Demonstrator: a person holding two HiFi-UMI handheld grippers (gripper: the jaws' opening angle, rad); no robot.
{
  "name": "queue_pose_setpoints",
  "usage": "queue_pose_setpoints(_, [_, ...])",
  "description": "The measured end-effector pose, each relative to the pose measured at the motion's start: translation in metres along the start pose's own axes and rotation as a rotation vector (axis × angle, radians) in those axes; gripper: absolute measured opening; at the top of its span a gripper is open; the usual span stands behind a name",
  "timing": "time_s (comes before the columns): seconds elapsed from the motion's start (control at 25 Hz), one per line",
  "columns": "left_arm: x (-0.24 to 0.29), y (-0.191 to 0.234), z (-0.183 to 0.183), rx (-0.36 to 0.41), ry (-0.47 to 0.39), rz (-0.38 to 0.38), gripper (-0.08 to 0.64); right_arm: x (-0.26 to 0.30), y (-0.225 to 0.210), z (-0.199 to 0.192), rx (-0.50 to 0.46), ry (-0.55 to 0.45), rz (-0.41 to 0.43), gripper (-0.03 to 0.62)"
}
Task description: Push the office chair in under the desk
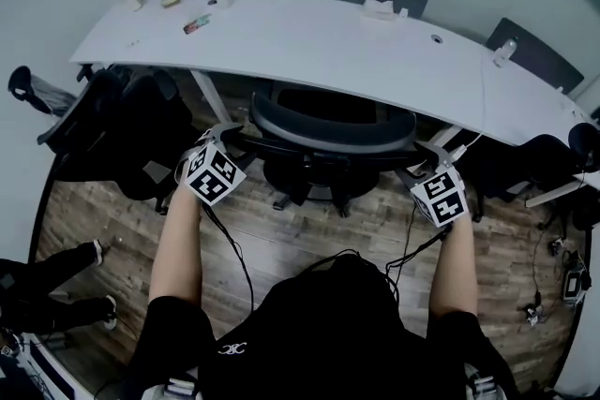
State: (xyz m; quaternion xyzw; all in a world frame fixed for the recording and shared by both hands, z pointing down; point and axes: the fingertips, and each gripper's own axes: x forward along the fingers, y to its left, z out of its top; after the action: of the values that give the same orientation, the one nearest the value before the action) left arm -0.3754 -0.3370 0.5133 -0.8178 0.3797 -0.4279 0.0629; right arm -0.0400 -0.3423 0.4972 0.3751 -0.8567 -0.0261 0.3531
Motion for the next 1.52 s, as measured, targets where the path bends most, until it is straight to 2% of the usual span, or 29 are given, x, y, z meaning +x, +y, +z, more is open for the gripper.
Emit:
queue_pose_setpoints(0.4, [0.026,0.033,0.005,0.013,-0.023,-0.041,0.252,0.025,-0.021,0.011,0.025,0.01,-0.035,0.279])
queue_pose_setpoints(0.72, [0.059,0.063,0.024,0.023,-0.075,-0.055,0.252,0.048,-0.056,0.015,0.048,0.023,-0.07,0.282])
queue_pose_setpoints(1.12, [0.11,0.119,0.043,0.036,-0.123,-0.067,0.252,0.091,-0.103,0.032,0.079,0.038,-0.108,0.282])
queue_pose_setpoints(1.52, [0.156,0.168,0.06,0.034,-0.159,-0.083,0.252,0.128,-0.146,0.047,0.082,0.0,-0.169,0.282])
